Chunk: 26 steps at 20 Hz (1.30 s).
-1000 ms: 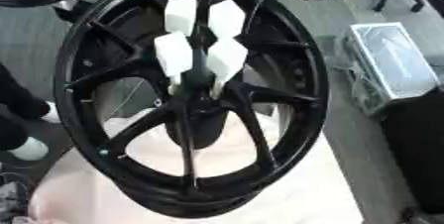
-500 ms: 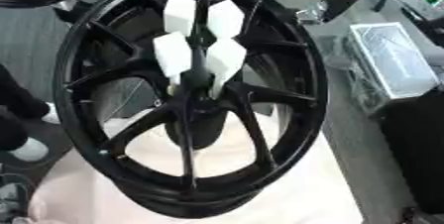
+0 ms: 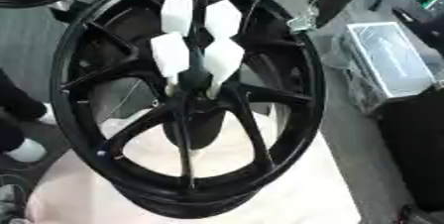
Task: Pull the pin out of the wheel hub.
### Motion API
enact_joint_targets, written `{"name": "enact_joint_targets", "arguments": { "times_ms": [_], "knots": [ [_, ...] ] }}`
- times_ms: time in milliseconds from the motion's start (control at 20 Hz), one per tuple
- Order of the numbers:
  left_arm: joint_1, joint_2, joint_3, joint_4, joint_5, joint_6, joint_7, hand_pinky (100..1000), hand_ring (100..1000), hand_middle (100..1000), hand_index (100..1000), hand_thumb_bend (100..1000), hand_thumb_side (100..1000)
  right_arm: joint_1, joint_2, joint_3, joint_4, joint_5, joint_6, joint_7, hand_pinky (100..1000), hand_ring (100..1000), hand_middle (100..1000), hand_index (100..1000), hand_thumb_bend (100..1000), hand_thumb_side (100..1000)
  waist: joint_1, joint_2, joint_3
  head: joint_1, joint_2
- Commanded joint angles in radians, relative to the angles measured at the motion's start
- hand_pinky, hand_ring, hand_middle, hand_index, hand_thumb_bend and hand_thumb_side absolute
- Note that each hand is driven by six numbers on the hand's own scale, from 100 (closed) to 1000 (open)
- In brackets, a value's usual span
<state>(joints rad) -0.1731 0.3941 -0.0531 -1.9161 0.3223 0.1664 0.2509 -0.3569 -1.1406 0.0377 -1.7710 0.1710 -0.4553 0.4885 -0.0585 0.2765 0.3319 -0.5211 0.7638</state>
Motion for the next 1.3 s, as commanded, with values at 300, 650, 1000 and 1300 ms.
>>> {"name": "enact_joint_targets", "arguments": {
  "times_ms": [300,650,1000,1300],
  "knots": [
    [-0.003,0.002,-0.001,-0.007,0.002,0.005,-0.002,704,910,852,738,153,895,-0.002,-0.034,-0.012,-0.033,-0.023,0.043,0.000,921,839,839,895,312,674,-0.001,-0.012,0.015,-0.026,-0.003],
    [0.001,-0.003,0.003,-0.006,0.005,0.004,0.006,703,908,848,738,152,900,0.001,-0.037,-0.013,-0.031,-0.020,0.063,0.008,922,838,838,898,312,665,-0.003,-0.005,0.044,-0.058,-0.001],
    [0.004,-0.008,0.002,-0.004,0.005,0.008,0.008,701,907,846,737,153,910,0.008,-0.041,-0.020,-0.024,-0.026,0.071,0.002,924,845,844,903,310,661,-0.002,0.006,0.054,-0.081,-0.005],
    [0.003,-0.012,-0.001,-0.001,0.005,0.011,0.008,701,907,845,737,155,921,0.008,-0.040,-0.019,-0.026,-0.028,0.071,0.013,931,845,843,904,316,645,-0.003,0.020,0.057,-0.088,-0.012]
  ]
}}
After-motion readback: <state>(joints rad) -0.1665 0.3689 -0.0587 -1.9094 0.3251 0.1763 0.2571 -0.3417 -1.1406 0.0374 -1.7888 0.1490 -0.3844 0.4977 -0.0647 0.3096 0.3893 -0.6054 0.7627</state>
